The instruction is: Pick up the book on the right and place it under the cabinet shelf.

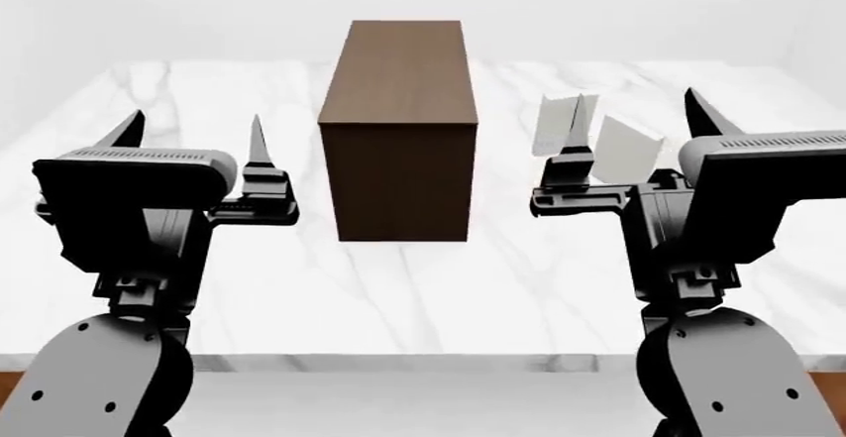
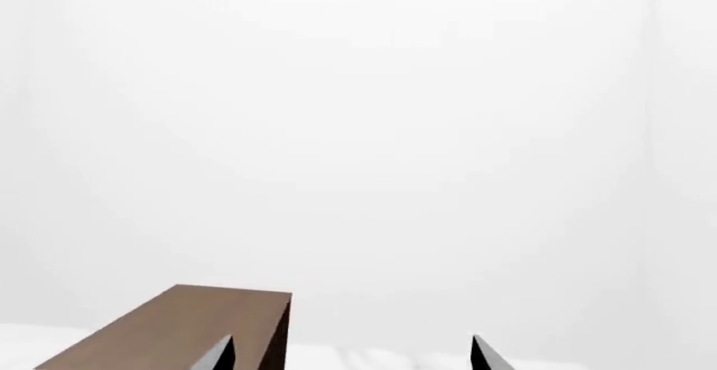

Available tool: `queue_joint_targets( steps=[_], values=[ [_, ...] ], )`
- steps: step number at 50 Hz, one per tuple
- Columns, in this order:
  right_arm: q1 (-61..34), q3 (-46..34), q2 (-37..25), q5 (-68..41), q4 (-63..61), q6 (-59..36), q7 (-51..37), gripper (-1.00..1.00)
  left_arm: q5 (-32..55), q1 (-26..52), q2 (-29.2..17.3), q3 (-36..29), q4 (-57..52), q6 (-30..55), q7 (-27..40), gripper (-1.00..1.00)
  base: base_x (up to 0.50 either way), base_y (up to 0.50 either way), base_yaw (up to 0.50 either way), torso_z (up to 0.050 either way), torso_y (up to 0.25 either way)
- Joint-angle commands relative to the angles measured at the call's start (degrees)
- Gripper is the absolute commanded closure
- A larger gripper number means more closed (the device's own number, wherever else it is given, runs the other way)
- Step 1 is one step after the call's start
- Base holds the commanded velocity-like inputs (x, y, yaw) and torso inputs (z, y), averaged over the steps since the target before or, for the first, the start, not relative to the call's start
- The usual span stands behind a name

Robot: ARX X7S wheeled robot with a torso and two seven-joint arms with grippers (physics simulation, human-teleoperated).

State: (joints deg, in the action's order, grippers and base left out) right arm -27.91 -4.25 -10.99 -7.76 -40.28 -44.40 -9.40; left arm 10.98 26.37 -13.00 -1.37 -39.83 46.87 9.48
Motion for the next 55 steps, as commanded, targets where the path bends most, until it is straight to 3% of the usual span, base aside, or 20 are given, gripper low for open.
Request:
queue_joint_targets(
  steps=[1, 41, 55],
  values=[
    [0.30, 0.04, -0.25, -0.54, -0.04, 0.17, -0.27, -1.00, 0.30, 0.02, -0.31, -0.41, -0.12, 0.18, 0.30, -1.00, 0.16, -0.21, 0.00, 0.000, 0.000],
    [-0.90, -0.50, -1.62, -2.15, -1.41, -1.58, -1.14, -1.00, 1.88, 1.38, -1.56, -0.31, -1.50, 1.93, 1.19, -1.00, 0.21, -0.32, 0.00, 0.000, 0.000],
    [-0.38, -0.90, -1.92, -2.35, -1.01, -0.04, -1.45, -1.00, 1.89, 1.41, -1.91, -0.74, -1.27, 1.70, 1.66, -1.00, 0.27, -0.07, 0.00, 0.000, 0.000]
  ],
)
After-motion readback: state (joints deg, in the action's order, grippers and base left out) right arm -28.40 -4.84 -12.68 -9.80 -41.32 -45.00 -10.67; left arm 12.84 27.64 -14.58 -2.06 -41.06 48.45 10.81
